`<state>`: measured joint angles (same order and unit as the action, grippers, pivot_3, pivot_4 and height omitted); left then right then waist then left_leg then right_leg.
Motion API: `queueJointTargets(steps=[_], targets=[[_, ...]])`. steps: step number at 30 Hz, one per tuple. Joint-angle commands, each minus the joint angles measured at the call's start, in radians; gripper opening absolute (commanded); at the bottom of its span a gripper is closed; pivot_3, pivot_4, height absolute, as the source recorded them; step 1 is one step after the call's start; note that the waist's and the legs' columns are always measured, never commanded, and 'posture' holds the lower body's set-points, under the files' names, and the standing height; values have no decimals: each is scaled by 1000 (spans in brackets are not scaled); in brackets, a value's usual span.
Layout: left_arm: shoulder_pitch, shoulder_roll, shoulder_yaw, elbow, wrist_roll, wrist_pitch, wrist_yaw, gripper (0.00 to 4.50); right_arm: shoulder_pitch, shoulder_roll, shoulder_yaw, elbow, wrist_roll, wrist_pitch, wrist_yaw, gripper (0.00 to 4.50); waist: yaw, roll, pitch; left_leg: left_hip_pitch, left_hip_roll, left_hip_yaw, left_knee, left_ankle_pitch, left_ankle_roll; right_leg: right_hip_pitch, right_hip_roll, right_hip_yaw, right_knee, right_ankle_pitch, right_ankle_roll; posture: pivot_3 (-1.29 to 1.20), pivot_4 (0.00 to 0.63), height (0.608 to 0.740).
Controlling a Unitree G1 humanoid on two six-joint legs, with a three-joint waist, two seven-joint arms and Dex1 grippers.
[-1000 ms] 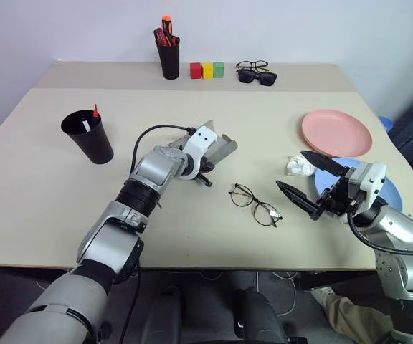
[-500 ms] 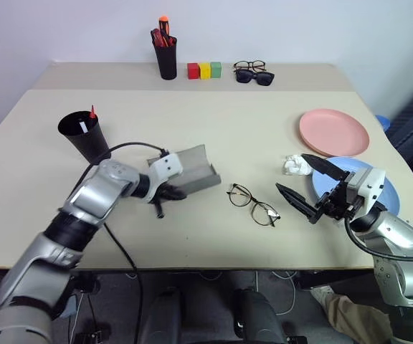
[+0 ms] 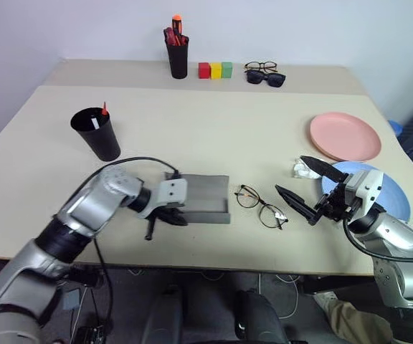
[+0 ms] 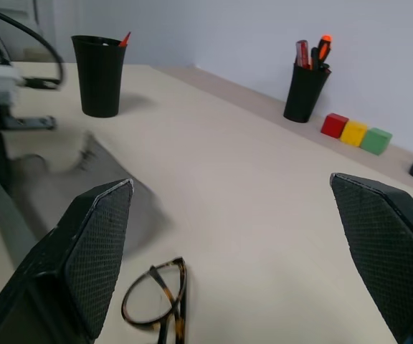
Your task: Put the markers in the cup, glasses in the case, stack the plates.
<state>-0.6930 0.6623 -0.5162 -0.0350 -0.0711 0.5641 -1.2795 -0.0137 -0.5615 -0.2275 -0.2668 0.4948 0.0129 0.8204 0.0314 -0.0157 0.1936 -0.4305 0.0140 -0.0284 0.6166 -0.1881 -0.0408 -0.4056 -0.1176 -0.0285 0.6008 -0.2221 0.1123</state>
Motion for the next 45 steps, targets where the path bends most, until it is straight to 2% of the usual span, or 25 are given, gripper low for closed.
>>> queueJointTargets(steps=[1, 5, 14, 22, 28, 38, 45], targets=[[-59, -93, -28, 25, 39, 97, 77, 59, 9, -7, -28, -52, 9, -1, -16, 4500, 5, 0, 0, 0, 0, 0, 0, 0, 1, 0, 0, 0, 0, 0, 0, 0, 150, 740], [-90, -167, -38, 64, 62, 135, 122, 59, 24, -11, -36, -72, 11, 7, -29, 4500, 6, 0, 0, 0, 0, 0, 0, 0, 1, -1, 1, 0, 2, 0, 0, 0, 150, 740], [-121, -228, -68, 126, 75, 88, 110, 59, 21, -16, -40, -77, 8, 18, -45, 4500, 9, 1, 0, 0, 0, -1, 1, 0, 1, 0, 1, 0, 2, 0, 1, 0, 150, 740], [-132, -197, -75, 109, 74, 36, 41, 59, 61, -38, -53, -89, 11, 31, -25, 4500, 5, 1, 0, 0, 0, -1, 1, -1, 1, 0, 1, 0, 2, 1, -1, 0, 150, 740], [-137, -210, -66, 122, 75, 27, 44, 59, 166, -68, -107, -121, 22, 38, -4, 4500, 7, 1, 0, 0, 0, -1, 1, -1, 2, 0, 1, 0, 2, 1, -1, 0, 150, 740], [-137, -223, -53, 138, 72, 15, 53, 59, 477, -73, -318, -184, 94, 25, 97, 4500, 6, 1, -1, 0, 0, -1, 2, -1, 2, 0, 1, 0, 2, 0, 1, 0, 150, 740], [-138, -221, -53, 141, 70, 15, 45, 59, 542, -60, -361, -209, 115, 29, 109, 4500, 6, 2, -1, 0, 0, 0, 2, -1, 2, 0, 1, 0, 1, -1, 2, 0, 150, 740]])
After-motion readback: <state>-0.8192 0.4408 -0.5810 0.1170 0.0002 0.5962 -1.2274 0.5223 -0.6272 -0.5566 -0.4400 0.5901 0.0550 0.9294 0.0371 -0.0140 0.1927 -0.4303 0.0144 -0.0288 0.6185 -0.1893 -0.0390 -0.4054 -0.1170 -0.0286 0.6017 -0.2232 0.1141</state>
